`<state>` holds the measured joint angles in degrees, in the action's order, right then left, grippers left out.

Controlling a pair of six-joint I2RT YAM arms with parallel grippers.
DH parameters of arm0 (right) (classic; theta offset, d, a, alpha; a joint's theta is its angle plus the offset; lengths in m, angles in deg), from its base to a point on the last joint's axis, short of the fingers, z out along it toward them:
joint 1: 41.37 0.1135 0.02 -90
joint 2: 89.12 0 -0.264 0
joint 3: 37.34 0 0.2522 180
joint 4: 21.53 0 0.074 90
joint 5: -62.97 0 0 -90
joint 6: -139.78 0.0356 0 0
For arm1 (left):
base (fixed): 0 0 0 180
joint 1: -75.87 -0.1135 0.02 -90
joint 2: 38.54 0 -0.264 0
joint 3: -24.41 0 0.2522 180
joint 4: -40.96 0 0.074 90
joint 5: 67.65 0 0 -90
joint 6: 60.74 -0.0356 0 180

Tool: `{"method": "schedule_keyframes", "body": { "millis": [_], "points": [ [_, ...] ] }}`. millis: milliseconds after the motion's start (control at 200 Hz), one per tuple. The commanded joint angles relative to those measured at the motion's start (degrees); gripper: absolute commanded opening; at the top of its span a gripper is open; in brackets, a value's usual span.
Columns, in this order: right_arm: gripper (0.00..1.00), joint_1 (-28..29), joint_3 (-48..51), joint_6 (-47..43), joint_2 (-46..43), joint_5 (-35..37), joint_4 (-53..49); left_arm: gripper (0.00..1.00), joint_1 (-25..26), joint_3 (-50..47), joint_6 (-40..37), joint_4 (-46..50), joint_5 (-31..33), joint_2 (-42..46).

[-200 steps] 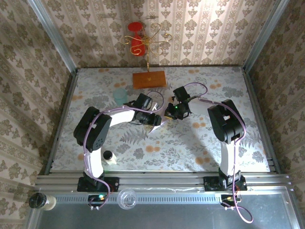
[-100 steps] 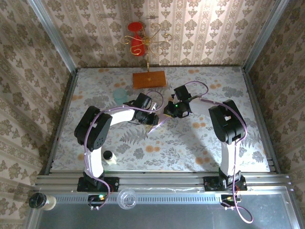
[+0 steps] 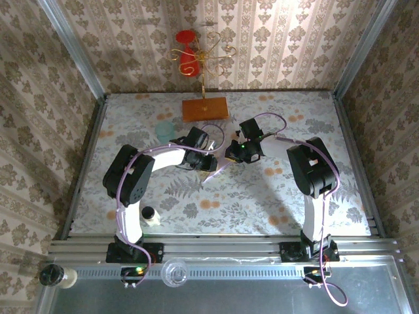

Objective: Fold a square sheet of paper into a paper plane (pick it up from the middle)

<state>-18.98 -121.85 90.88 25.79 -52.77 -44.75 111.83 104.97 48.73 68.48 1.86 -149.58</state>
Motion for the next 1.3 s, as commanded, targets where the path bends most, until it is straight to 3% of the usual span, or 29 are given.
{"method": "schedule_keyframes", "body": {
  "millis": [0,460,915,1295],
  "points": [
    [0.15,-0.24,-0.07,0.29,0.45,0.46,-1.26,0.24,1.51,-0.06,-1.15,1.24,-1.4,-4.84],
    [0.15,3.08,2.73,3.26,-1.05,-4.01,2.1,0.24,2.0,0.26,-1.55,2.5,-0.61,-6.26],
    [0.14,3.18,3.33,3.36,0.74,-1.02,0.56,0.23,2.0,0.18,-1.27,2.44,-0.8,-6.32],
    [0.14,2.48,1.27,-0.14,1.96,-0.21,-5.28,0.29,-0.47,-4.68,3.37,-2.68,2.04,8.79]
  ]
}}
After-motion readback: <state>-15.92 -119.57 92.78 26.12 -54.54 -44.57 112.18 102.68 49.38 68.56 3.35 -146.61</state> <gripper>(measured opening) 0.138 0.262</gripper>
